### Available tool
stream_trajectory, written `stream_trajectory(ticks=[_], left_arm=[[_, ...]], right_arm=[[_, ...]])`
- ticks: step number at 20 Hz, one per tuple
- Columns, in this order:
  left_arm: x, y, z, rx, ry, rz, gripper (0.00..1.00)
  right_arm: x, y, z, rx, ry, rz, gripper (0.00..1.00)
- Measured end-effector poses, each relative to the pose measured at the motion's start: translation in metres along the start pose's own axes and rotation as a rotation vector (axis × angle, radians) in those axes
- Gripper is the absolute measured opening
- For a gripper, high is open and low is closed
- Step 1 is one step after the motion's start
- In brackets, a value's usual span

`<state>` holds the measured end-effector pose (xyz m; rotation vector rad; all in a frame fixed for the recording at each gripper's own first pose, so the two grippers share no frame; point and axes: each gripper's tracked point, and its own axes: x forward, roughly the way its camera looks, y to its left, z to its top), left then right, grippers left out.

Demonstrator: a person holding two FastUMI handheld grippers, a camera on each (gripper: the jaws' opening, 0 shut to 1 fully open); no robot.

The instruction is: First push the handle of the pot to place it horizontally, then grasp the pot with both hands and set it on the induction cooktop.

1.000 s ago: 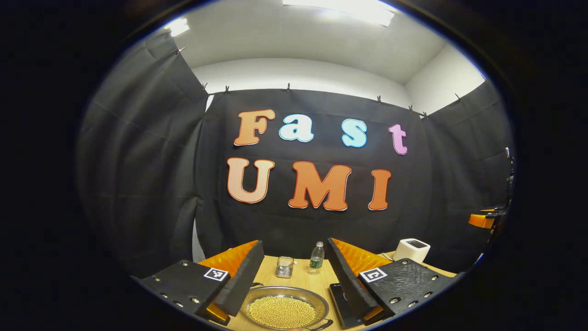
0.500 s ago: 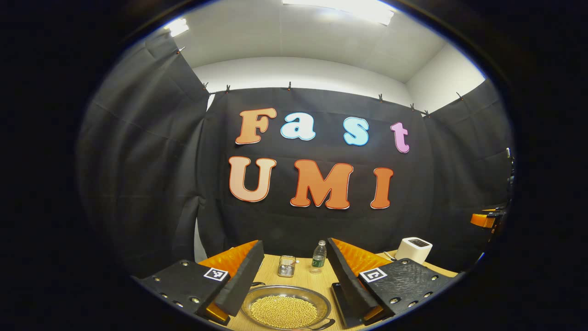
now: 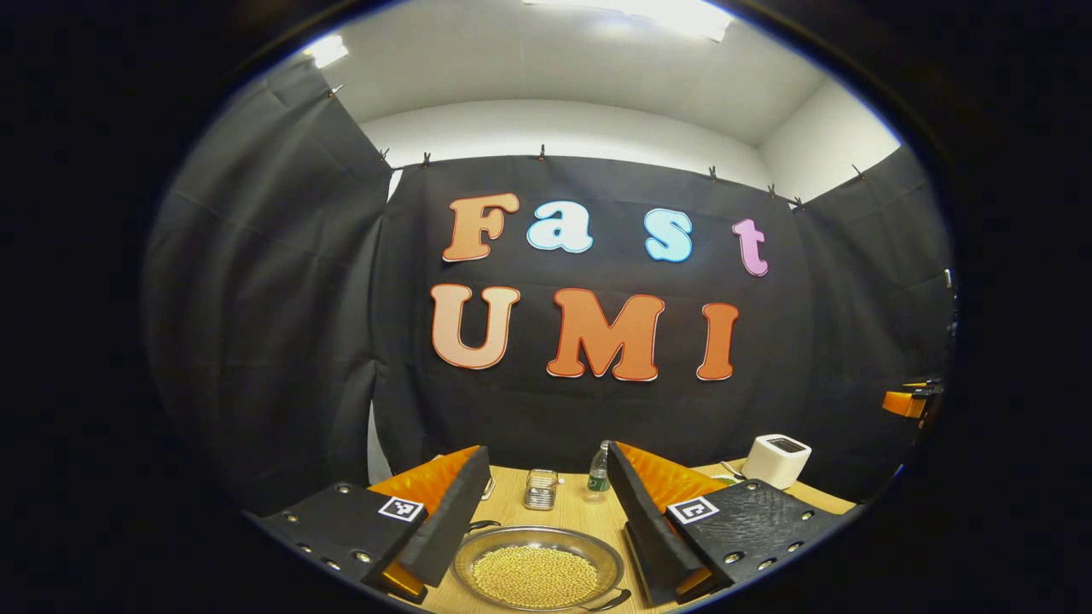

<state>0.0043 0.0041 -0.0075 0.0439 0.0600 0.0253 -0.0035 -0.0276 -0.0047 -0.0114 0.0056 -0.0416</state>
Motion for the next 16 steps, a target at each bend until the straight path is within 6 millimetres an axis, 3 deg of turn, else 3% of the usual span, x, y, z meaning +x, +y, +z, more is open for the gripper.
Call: stream_trajectory(ticks=[2,7,9,10,12,16], left_arm=[[0.000,-0.005,-0.006,-0.005,0.024,-0.035,0.89],[0.006,-0.027,-0.025,-0.063,0.074,-0.154,0.32],[0.007,-0.033,-0.034,-0.063,0.088,-0.191,0.15],[0.005,-0.040,-0.040,-0.069,0.109,-0.221,0.16],[0.003,-0.047,-0.057,-0.082,0.147,-0.252,0.00],[-0.011,-0.058,-0.089,-0.006,0.233,-0.311,0.02]], right_arm=[[0.002,0.000,0.000,0.004,0.001,-0.001,0.95],[0.004,0.002,0.000,0.005,0.002,0.001,0.95],[0.004,0.004,-0.001,-0.001,0.005,0.002,0.95],[0.003,0.004,-0.002,-0.006,0.006,0.003,0.95],[0.004,0.006,-0.003,-0.012,0.010,0.005,0.95],[0.006,0.010,-0.005,-0.012,0.016,0.011,0.95]])
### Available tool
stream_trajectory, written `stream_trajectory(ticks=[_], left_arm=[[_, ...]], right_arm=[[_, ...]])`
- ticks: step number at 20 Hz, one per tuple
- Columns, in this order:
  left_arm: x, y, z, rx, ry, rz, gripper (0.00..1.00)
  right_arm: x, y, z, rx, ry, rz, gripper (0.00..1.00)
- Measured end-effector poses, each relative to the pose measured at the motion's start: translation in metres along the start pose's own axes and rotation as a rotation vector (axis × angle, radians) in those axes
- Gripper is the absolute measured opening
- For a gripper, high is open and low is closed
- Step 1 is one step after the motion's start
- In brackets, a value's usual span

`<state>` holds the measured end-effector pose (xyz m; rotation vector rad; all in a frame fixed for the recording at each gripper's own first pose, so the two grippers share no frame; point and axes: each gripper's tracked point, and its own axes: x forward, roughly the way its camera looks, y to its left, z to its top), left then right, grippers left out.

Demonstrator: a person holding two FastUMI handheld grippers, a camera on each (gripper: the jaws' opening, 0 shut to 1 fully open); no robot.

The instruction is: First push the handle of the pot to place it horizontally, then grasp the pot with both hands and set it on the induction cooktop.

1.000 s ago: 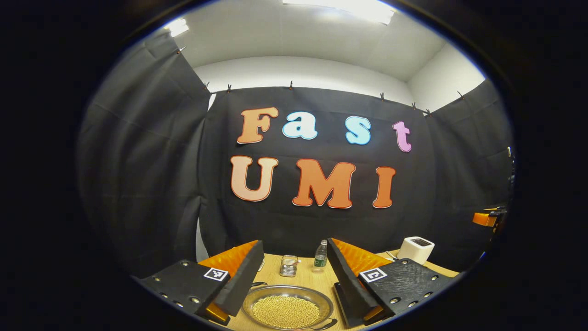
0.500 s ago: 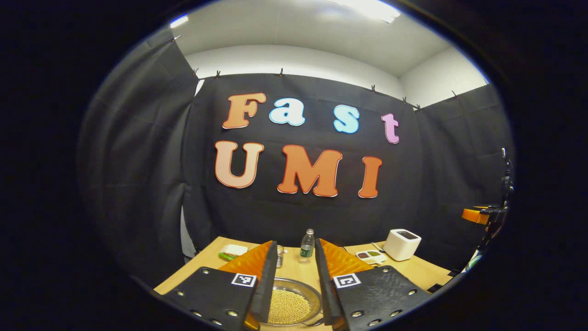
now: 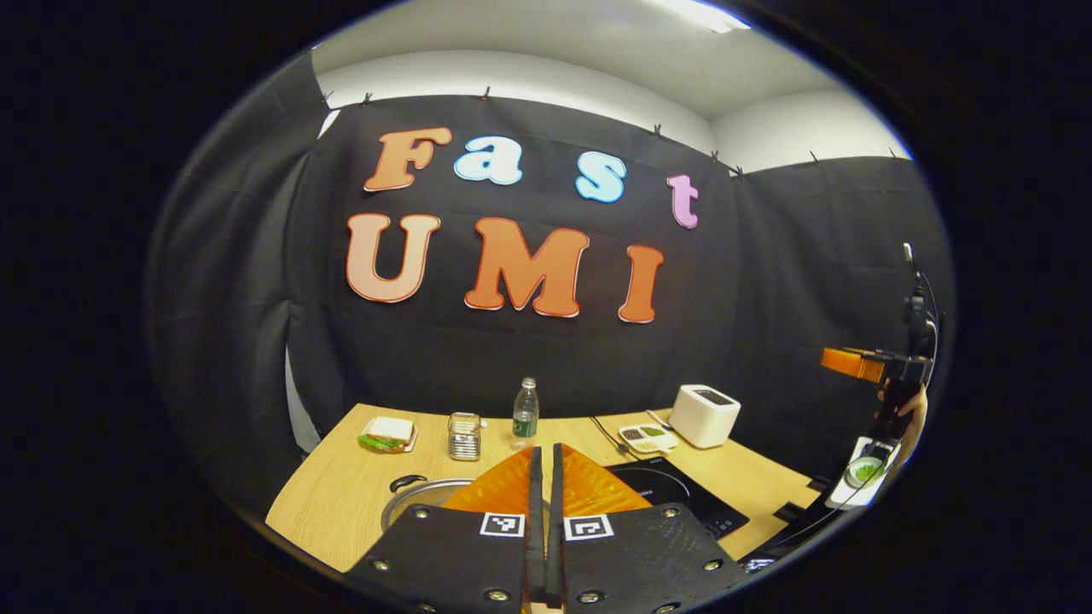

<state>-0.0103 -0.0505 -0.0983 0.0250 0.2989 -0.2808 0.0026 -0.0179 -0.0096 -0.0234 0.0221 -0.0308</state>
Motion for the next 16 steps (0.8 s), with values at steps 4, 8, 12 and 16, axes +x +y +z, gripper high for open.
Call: stream_trajectory(ticks=[4,8,12,16], left_arm=[[-0.009,-0.022,-0.038,0.028,0.086,-0.071,0.02],[-0.016,-0.030,-0.076,0.042,0.171,-0.106,0.02],[-0.018,-0.036,-0.124,0.056,0.265,-0.123,0.02],[-0.017,-0.045,-0.163,0.034,0.350,-0.147,0.02]], right_arm=[[0.002,0.004,-0.002,-0.002,0.004,0.007,0.95],[0.004,0.010,-0.006,0.000,0.015,0.015,0.95],[0.006,0.014,-0.010,-0.002,0.019,0.025,0.95],[0.007,0.015,-0.014,-0.008,0.025,0.023,0.95]])
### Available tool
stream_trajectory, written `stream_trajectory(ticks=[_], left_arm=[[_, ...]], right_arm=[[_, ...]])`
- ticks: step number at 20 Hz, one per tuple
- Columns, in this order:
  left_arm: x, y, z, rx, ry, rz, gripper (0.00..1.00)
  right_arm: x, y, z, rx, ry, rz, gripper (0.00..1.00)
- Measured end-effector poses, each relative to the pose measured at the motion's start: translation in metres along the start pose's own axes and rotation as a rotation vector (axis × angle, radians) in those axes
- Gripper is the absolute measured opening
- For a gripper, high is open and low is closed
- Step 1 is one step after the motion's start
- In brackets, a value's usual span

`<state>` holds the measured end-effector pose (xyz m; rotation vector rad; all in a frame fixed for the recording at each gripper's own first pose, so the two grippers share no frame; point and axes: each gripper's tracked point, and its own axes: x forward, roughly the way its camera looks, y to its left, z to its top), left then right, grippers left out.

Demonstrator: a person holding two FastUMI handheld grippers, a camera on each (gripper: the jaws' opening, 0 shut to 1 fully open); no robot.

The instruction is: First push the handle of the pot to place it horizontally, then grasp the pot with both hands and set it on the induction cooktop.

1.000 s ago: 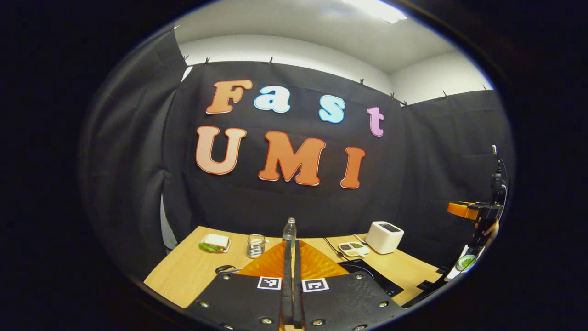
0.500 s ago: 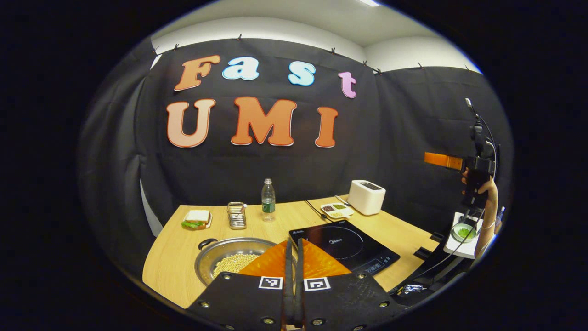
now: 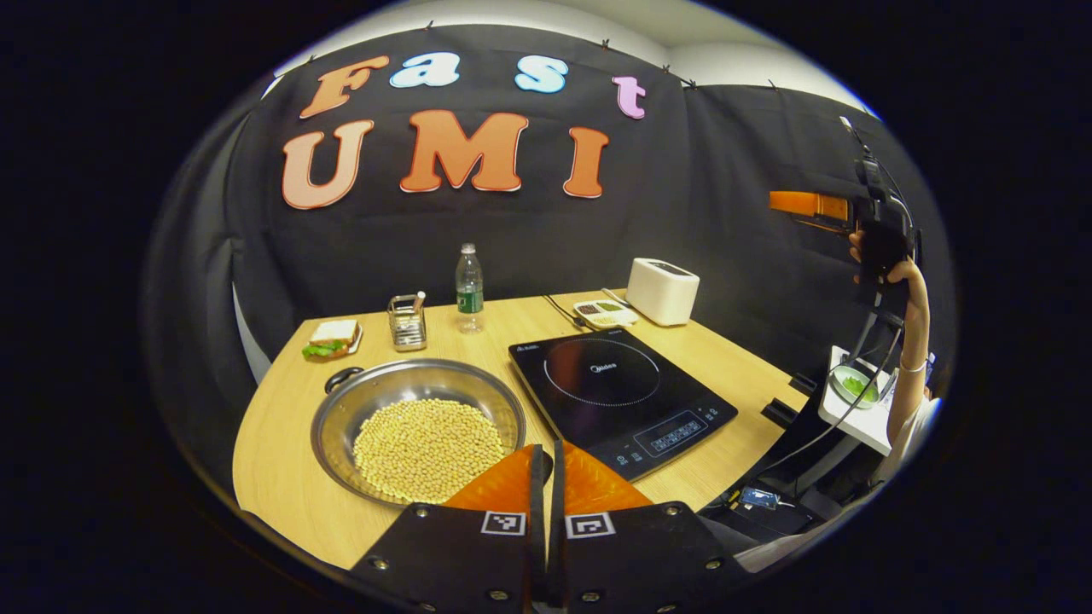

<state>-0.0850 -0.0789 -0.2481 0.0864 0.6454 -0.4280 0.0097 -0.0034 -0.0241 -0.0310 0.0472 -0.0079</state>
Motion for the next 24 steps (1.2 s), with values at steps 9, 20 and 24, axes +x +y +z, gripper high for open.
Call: stream_trajectory(ticks=[9,20,24], left_arm=[[0.019,0.006,-0.073,-0.044,0.167,-0.010,0.02],[0.047,0.023,-0.108,-0.051,0.282,0.017,0.02],[0.057,0.016,-0.102,-0.045,0.288,0.008,0.02]], right_arm=[[0.005,-0.004,-0.012,0.003,0.021,-0.010,0.95],[0.011,-0.006,-0.031,0.007,0.070,0.003,0.95],[0.015,-0.010,-0.031,0.010,0.067,-0.009,0.95]])
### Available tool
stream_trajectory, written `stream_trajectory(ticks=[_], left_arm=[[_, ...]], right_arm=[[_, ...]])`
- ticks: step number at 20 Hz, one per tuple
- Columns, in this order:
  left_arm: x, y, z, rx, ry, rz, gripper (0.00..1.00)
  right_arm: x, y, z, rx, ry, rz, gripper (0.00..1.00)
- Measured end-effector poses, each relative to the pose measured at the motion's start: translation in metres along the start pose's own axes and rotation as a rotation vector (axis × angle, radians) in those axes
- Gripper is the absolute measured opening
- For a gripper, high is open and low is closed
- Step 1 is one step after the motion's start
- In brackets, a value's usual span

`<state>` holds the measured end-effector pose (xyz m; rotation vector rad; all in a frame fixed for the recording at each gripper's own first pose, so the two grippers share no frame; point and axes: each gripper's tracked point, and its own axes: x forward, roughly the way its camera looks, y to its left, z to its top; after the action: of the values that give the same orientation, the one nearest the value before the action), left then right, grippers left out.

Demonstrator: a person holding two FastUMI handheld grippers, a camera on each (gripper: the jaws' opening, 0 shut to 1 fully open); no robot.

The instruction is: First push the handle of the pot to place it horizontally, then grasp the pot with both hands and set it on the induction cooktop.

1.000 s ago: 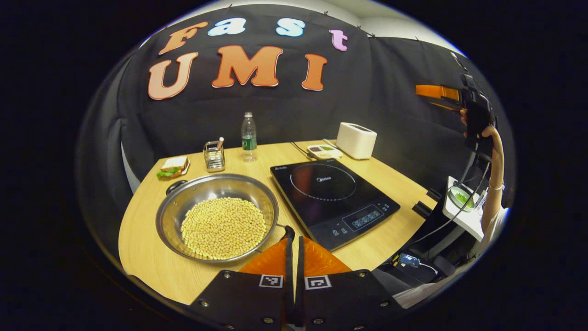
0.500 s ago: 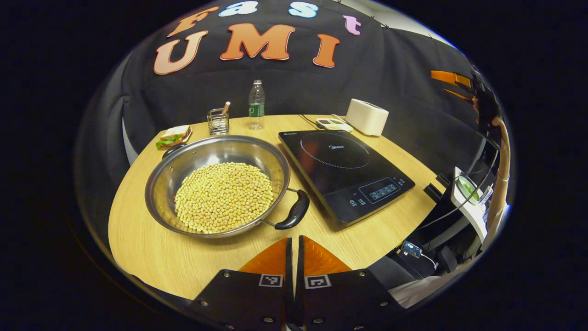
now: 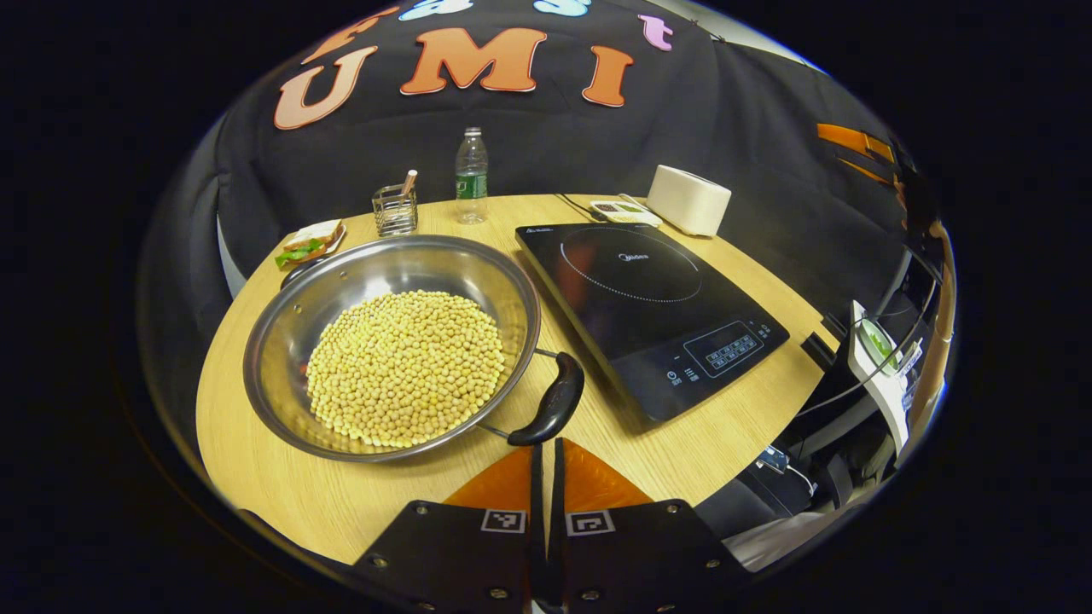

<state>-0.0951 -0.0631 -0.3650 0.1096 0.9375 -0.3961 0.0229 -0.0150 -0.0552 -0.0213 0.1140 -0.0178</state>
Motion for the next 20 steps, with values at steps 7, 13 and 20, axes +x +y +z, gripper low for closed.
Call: stream_trajectory(ticks=[7,13,20], left_arm=[[0.014,-0.021,0.030,0.025,-0.035,-0.039,0.02],[0.032,-0.030,0.036,0.004,-0.018,-0.068,0.02],[0.043,-0.034,0.051,-0.004,-0.036,-0.082,0.01]], right_arm=[[0.003,-0.016,-0.006,0.016,0.003,-0.020,1.00],[0.006,-0.035,-0.013,0.031,0.016,-0.052,0.95],[0.007,-0.039,-0.014,0.027,0.016,-0.063,0.95]])
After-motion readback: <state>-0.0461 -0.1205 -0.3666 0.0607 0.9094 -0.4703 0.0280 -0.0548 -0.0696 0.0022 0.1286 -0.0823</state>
